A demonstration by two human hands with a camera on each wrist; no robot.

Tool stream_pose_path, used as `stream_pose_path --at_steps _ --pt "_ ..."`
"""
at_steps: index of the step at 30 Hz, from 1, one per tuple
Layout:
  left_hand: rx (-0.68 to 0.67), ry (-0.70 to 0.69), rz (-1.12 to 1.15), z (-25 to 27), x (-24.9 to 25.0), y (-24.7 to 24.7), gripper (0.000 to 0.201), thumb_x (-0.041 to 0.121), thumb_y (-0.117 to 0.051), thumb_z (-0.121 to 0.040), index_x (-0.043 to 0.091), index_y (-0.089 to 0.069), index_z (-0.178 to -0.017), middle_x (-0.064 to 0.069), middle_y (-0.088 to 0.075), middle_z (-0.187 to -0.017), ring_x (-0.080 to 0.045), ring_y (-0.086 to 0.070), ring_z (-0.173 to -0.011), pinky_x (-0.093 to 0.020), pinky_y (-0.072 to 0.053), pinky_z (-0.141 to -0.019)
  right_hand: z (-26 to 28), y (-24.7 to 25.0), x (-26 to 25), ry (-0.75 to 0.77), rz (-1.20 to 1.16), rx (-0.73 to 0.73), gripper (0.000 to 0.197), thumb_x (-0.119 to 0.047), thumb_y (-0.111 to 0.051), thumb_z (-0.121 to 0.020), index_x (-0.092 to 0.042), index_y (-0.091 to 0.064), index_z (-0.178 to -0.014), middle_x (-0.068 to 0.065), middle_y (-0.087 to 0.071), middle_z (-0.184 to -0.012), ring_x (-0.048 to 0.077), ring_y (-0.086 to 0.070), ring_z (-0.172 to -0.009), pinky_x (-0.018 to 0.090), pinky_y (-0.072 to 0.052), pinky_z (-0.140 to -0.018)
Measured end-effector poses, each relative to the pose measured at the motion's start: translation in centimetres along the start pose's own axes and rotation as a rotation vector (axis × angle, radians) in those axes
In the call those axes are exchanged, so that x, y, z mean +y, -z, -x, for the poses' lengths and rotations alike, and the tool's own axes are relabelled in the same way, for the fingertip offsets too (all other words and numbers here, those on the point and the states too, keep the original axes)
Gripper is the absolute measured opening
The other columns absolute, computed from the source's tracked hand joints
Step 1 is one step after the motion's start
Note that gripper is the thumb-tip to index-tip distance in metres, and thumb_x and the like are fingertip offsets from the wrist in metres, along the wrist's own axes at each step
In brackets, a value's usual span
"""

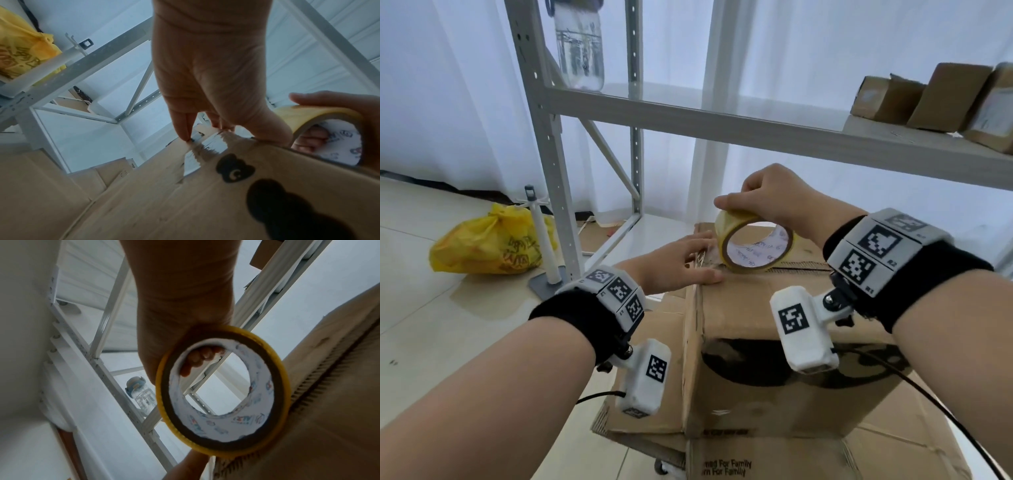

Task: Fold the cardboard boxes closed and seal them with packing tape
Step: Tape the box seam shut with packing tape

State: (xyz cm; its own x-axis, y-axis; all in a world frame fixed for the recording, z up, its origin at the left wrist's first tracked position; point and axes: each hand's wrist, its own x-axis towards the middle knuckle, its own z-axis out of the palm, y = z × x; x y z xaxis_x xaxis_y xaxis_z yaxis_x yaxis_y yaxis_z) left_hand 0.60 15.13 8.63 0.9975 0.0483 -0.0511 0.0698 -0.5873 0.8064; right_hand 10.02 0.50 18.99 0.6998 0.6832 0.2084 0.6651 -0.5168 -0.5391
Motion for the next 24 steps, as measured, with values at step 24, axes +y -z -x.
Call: stream_pose_path --at_steps 24 --pt "0.052 0.125 -0.115 0.7 1.4 -0.2 0.061 0.054 -0.008 -0.098 0.027 -0.025 -0.150 0.013 -0.020 -0.155 -0.008 -0.022 -0.141 -0.024 -0.009 -0.110 -0.5 1.2 2.0 -0.078 0.541 -0.191 0.034 -0.041 -0.075 -0.075 -0.012 -0.058 -0.072 0.002 -0.061 -0.073 0.017 -0.058 -0.071 0.032 -0.047 -0.067"
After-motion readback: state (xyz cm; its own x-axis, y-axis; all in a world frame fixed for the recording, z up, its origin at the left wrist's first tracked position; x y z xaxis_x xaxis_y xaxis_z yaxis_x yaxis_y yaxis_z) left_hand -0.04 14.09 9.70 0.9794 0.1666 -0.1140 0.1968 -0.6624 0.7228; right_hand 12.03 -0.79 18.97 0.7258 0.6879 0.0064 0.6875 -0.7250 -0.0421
